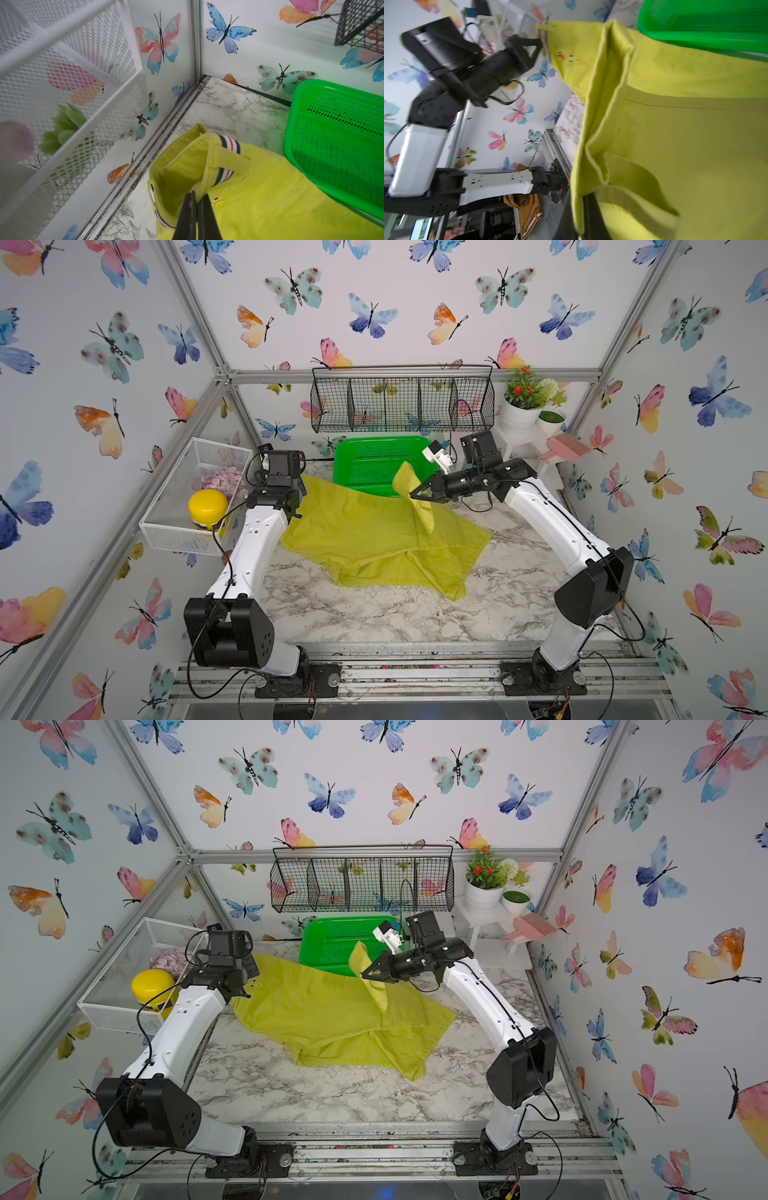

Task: Roll up the long pants
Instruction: Fold the long pant at the center of the board.

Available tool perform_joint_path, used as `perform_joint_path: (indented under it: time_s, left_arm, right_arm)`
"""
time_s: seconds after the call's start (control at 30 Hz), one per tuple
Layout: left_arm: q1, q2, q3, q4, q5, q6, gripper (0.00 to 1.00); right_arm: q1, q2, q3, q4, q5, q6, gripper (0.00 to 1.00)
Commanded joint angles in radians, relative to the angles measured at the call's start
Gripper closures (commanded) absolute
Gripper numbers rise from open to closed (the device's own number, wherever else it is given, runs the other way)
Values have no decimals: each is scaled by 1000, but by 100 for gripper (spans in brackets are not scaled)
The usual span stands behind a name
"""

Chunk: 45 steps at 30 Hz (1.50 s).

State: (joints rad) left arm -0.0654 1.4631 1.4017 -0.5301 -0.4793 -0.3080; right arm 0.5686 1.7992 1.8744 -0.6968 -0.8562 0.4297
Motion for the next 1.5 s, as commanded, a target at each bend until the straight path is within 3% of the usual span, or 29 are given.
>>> perform_joint_path:
  time_s: [0.0,0.03,0.07,0.1,0.17,0.27,0.37,0.53,0.67,0.77,1.0,1.2,1.47]
  left_arm:
    - [-10,-53,-13,34,22,-26,100]
    - [-13,-57,-18,34,24,-28,100]
    - [-15,-61,-22,34,25,-29,100]
    - [-17,-64,-26,34,26,-29,100]
    - [-16,-66,-31,35,28,-28,100]
    - [-19,-72,-35,33,27,-28,100]
    - [-20,-77,-39,32,26,-28,100]
    - [-22,-81,-53,28,26,-33,100]
    - [-27,-87,-63,23,24,-36,100]
    - [-28,-90,-72,19,26,-38,100]
    - [-33,-87,-84,10,36,-37,100]
    - [-36,-76,-87,5,55,-42,100]
    - [-47,-62,-83,4,57,-52,100]
  right_arm:
    - [58,72,52,70,-82,52,98]
    - [67,86,52,58,-70,46,97]
    - [68,100,40,43,-48,37,85]
    - [68,107,20,32,-24,24,65]
    - [68,115,-1,-21,75,-14,48]
    - [57,116,-8,-116,237,-63,41]
    - [19,68,-52,-134,373,-67,40]
    - [-166,-23,-237,-75,520,-36,40]
    - [-258,39,-266,-168,698,-129,37]
    - [-278,97,-309,-174,763,-162,36]
    - [-353,142,-467,-57,804,-134,35]
    - [-378,189,-495,-47,913,-157,35]
    - [-377,300,-446,-36,847,-182,39]
